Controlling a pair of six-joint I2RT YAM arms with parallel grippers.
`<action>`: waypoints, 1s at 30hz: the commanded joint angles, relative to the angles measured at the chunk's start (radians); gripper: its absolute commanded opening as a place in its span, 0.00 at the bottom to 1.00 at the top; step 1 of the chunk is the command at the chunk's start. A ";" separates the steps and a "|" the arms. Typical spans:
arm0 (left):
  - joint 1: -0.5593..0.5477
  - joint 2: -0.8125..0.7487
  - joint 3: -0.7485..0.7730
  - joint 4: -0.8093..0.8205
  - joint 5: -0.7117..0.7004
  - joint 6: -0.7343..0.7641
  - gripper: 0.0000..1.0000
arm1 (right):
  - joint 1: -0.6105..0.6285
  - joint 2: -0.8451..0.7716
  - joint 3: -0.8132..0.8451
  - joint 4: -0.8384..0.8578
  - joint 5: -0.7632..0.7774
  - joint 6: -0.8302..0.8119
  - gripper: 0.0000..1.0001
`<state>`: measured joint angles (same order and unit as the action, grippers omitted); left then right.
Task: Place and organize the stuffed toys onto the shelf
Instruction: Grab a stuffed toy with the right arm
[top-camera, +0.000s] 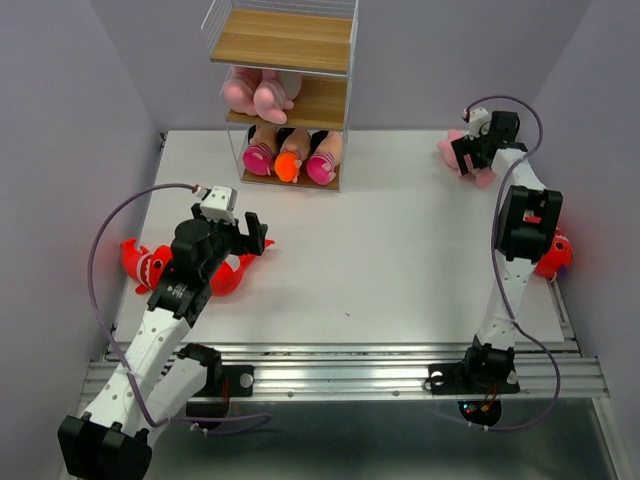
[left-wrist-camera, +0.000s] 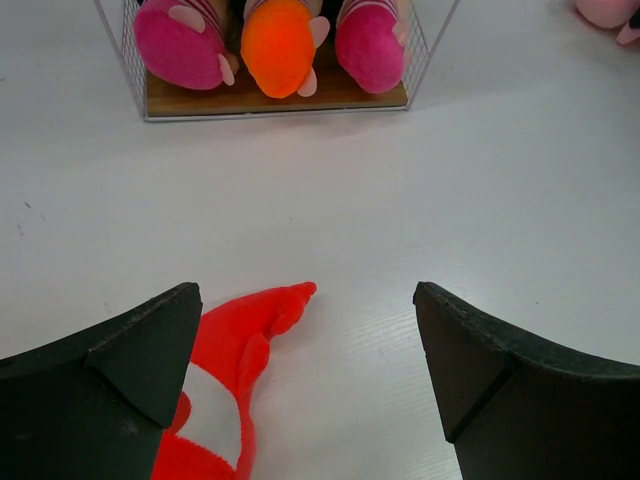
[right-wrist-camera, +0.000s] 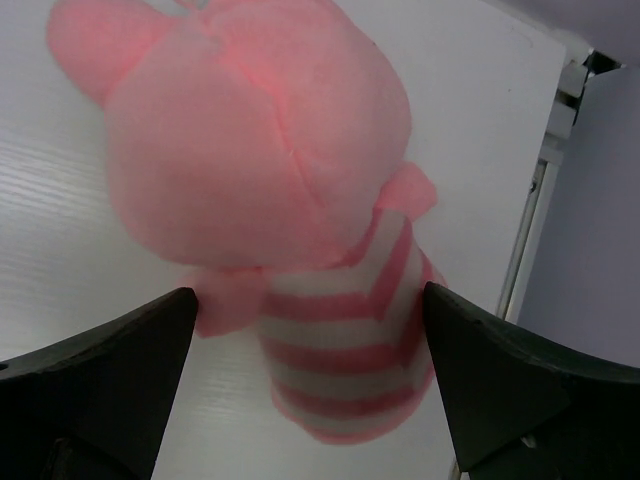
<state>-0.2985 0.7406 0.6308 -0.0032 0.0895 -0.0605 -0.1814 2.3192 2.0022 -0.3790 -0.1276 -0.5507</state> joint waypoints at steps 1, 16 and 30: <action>0.007 0.006 0.040 0.025 -0.008 0.011 0.99 | 0.007 0.075 0.047 0.069 0.094 0.001 0.98; 0.006 -0.043 0.026 0.069 0.079 0.013 0.99 | 0.007 -0.176 -0.269 0.150 -0.051 0.133 0.01; -0.054 -0.008 -0.285 0.758 0.442 -0.747 0.99 | 0.007 -0.832 -0.971 0.631 -1.117 1.010 0.01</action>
<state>-0.2955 0.6971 0.5056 0.3332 0.4049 -0.3798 -0.1802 1.5879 1.1908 -0.0685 -0.8898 0.0822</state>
